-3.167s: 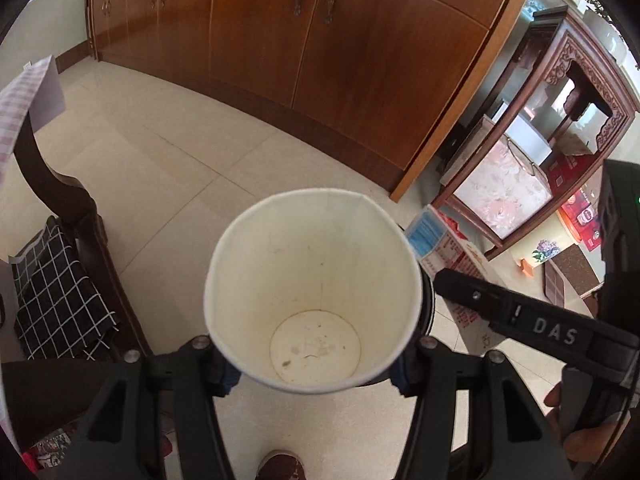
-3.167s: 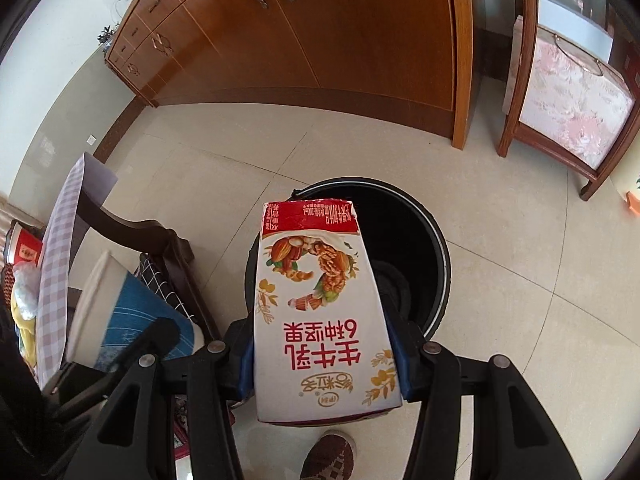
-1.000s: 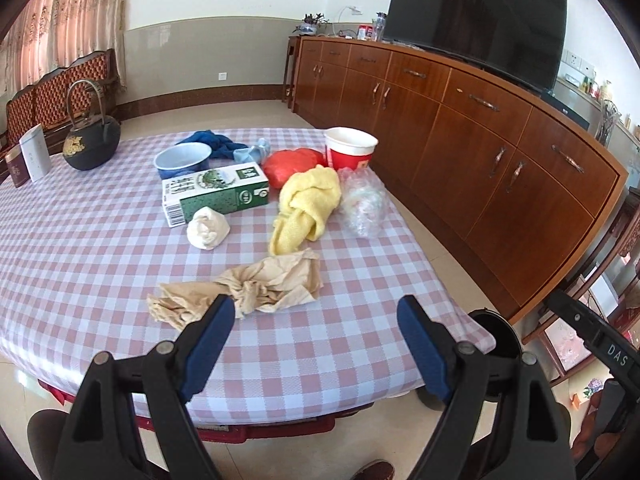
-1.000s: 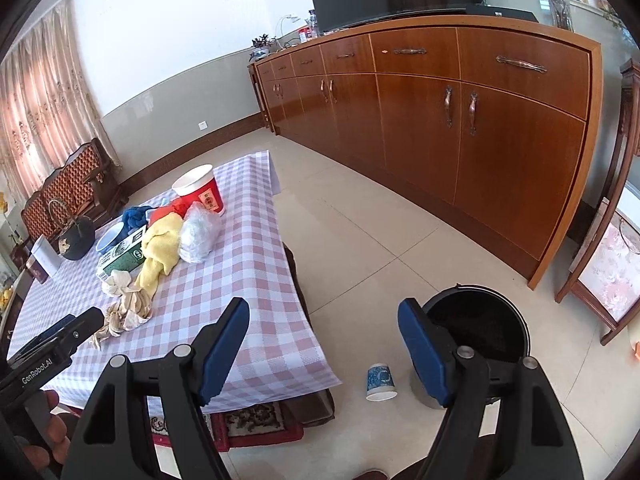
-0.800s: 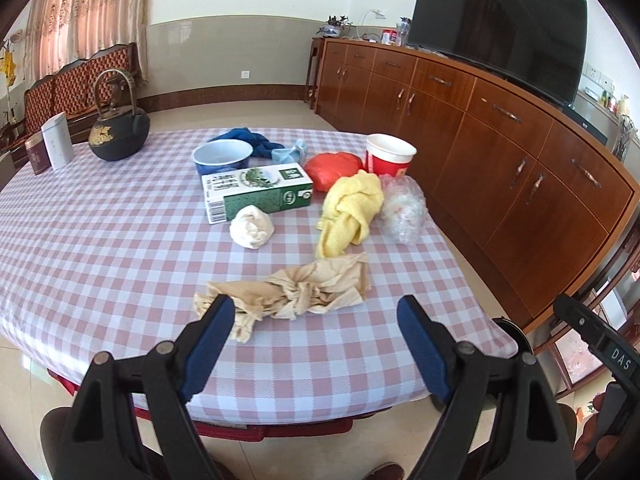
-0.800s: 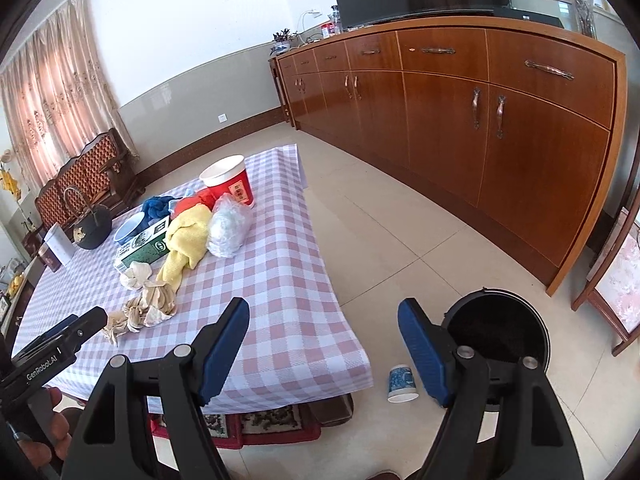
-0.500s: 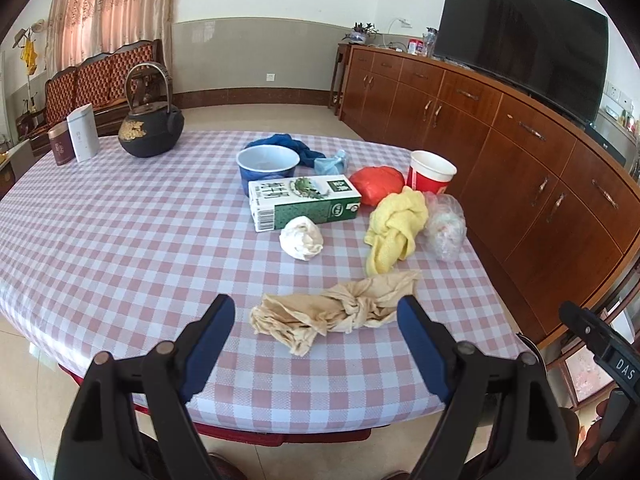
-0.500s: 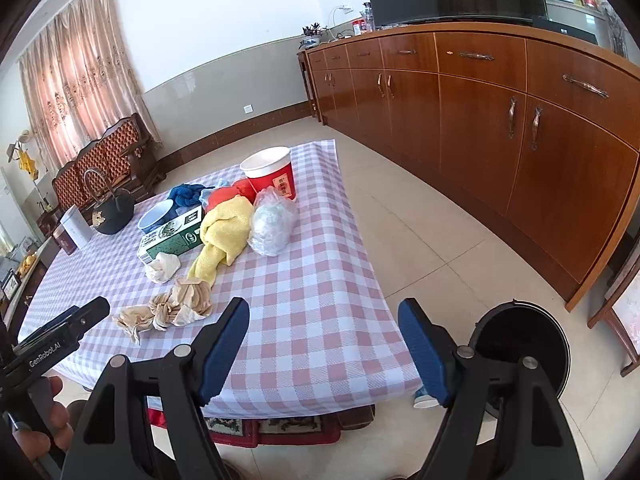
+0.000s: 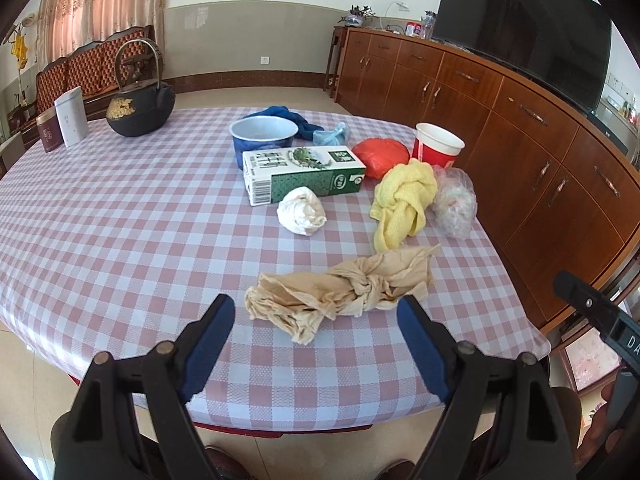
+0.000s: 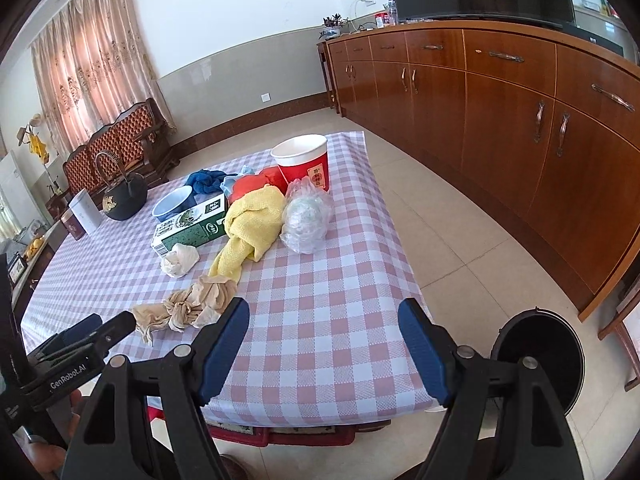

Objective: Collect trash
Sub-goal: 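Return both tools to the table and grasp the beige cloth with the left gripper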

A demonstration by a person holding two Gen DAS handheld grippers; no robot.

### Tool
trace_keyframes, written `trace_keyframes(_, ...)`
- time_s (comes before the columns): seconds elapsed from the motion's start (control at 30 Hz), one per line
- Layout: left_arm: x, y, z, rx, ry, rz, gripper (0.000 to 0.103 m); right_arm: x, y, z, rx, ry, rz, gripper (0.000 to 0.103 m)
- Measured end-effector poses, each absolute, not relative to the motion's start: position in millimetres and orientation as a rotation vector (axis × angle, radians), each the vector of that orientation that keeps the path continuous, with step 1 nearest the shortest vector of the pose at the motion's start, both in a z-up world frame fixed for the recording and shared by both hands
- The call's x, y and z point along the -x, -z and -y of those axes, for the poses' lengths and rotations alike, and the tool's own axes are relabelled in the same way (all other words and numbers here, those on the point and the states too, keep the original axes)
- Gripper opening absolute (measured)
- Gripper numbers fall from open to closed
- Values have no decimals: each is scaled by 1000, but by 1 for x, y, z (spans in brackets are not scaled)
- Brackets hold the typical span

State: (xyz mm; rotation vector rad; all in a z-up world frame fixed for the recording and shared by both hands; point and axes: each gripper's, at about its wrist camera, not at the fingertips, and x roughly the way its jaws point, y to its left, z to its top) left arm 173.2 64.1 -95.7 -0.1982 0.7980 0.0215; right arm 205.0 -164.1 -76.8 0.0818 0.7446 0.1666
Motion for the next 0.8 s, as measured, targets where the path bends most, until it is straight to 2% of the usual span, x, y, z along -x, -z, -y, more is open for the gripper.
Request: trace_keyframes(0.8,-212,128,-46,110,17,-827,85,-234,94,148,-94,-192,-788,79)
